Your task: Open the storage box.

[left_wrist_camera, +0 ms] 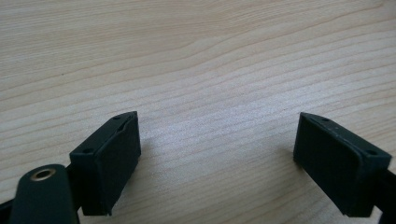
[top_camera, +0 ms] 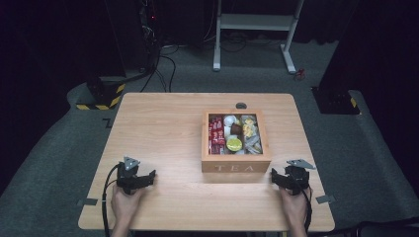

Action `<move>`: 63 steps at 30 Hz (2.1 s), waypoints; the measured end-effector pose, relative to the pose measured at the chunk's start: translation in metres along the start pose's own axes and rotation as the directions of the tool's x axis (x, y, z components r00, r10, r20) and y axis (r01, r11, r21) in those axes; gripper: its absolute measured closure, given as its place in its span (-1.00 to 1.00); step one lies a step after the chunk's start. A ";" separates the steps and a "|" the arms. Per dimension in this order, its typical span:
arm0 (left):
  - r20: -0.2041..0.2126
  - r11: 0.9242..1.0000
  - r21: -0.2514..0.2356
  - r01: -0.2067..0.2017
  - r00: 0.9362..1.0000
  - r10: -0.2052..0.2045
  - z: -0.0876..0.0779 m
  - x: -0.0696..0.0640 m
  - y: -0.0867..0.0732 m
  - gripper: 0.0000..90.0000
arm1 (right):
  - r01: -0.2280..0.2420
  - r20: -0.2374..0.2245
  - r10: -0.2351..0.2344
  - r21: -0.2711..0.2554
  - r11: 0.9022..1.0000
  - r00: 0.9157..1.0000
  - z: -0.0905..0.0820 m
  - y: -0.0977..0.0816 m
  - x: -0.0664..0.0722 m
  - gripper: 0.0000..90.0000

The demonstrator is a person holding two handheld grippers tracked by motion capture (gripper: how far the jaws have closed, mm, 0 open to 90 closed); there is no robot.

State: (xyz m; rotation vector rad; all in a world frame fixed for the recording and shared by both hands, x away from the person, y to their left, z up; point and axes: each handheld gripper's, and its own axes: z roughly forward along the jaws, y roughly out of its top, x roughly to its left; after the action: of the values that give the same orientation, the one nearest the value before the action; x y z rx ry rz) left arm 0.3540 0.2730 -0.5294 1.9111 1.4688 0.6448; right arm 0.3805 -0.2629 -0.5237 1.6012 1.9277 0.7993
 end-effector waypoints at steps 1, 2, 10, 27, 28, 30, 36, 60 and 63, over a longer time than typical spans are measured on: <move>0.000 1.000 0.000 0.000 1.000 0.000 0.000 0.000 0.000 -0.67 | -0.004 0.001 0.004 -0.001 1.000 1.000 0.000 0.000 0.000 -0.56; 0.001 1.000 0.000 0.000 1.000 0.000 0.000 0.000 0.000 -0.67 | -0.005 0.001 0.005 -0.002 1.000 1.000 0.000 0.000 0.000 -0.55; 0.001 1.000 0.000 0.000 1.000 0.000 0.000 0.000 0.000 -0.67 | -0.003 0.008 0.003 -0.005 1.000 1.000 0.000 0.000 0.000 -0.51; 0.002 1.000 0.001 0.001 1.000 -0.001 0.000 0.000 0.000 -0.67 | 0.047 -0.035 -0.049 -0.048 0.998 0.998 -0.007 -0.005 0.006 0.44; 0.002 1.000 0.001 0.002 1.000 -0.002 0.000 0.000 0.000 -0.67 | 0.047 -0.043 -0.049 -0.047 0.998 0.998 -0.008 -0.006 0.007 0.47; 0.002 1.000 0.001 0.002 1.000 -0.002 0.000 0.000 0.000 -0.67 | 0.070 -0.064 -0.073 -0.050 0.996 0.995 -0.009 -0.007 0.009 0.54; 0.003 1.000 0.002 0.002 1.000 -0.002 0.000 0.000 0.000 -0.67 | 0.061 -0.111 -0.066 -0.055 0.997 0.992 -0.013 -0.010 0.010 0.62; 0.003 1.000 0.001 0.003 1.000 -0.003 0.000 0.000 0.001 -0.66 | 0.151 -0.328 -0.181 -0.115 0.982 0.927 -0.023 -0.007 0.051 0.99; 0.003 1.000 0.001 0.002 1.000 -0.002 0.000 0.000 0.001 -0.66 | 0.154 -0.344 -0.187 -0.121 0.981 0.920 -0.021 -0.003 0.056 0.99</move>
State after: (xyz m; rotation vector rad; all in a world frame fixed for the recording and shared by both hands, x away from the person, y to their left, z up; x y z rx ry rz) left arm 0.3547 0.2731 -0.5293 1.9102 1.4694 0.6393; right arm 0.3535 -0.2110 -0.5116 1.2780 2.2051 1.1465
